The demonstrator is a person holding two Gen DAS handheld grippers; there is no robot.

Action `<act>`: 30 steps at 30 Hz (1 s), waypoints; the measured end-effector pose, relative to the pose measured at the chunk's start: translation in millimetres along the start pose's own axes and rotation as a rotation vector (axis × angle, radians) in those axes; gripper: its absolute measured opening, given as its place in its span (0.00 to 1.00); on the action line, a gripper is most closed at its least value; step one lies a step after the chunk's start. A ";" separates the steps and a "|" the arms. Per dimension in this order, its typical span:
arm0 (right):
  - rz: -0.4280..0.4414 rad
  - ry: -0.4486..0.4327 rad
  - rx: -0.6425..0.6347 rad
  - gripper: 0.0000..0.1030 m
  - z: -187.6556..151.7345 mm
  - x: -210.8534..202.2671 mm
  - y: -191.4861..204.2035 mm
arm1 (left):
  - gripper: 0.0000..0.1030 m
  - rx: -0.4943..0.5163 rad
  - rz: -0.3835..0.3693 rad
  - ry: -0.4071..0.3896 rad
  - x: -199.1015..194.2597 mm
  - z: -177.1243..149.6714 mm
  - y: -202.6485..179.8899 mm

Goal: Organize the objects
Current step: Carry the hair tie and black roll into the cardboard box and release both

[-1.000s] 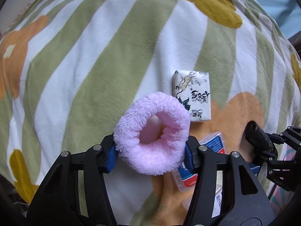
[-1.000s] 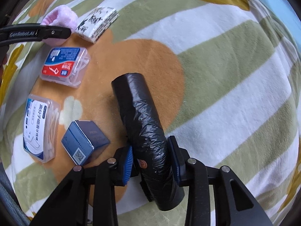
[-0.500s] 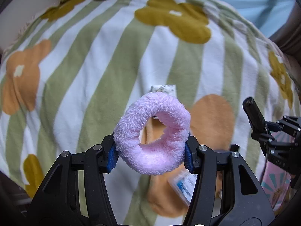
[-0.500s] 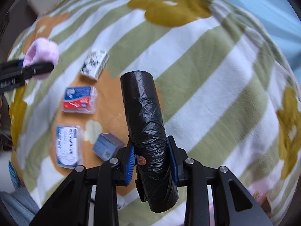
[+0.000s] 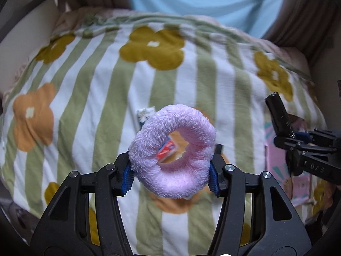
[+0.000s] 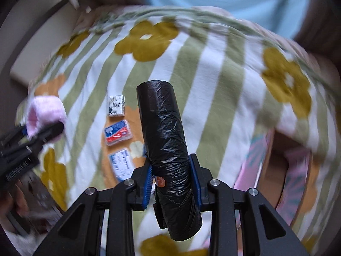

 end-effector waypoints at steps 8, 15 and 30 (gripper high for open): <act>-0.013 -0.039 0.153 0.28 -47.7 -50.9 3.4 | 0.50 0.046 -0.064 0.013 -29.8 -24.8 -30.7; -0.050 -0.096 0.231 0.28 -65.2 -78.1 -9.6 | 0.50 0.105 -0.107 0.008 -39.2 -28.2 -56.9; -0.189 -0.148 0.483 0.28 -120.7 -125.9 -119.2 | 0.50 0.326 -0.241 0.051 -24.9 -14.3 -201.3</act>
Point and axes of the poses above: each gripper's, at about its wrist camera, not at the fingertips, and x roughly the way its jaws point, y to its left, z to its top, the point moved 6 cm from there along x, roughly the way its jaws point, and after that the axes turned 7 degrees about -x, right-handed, at the moved point
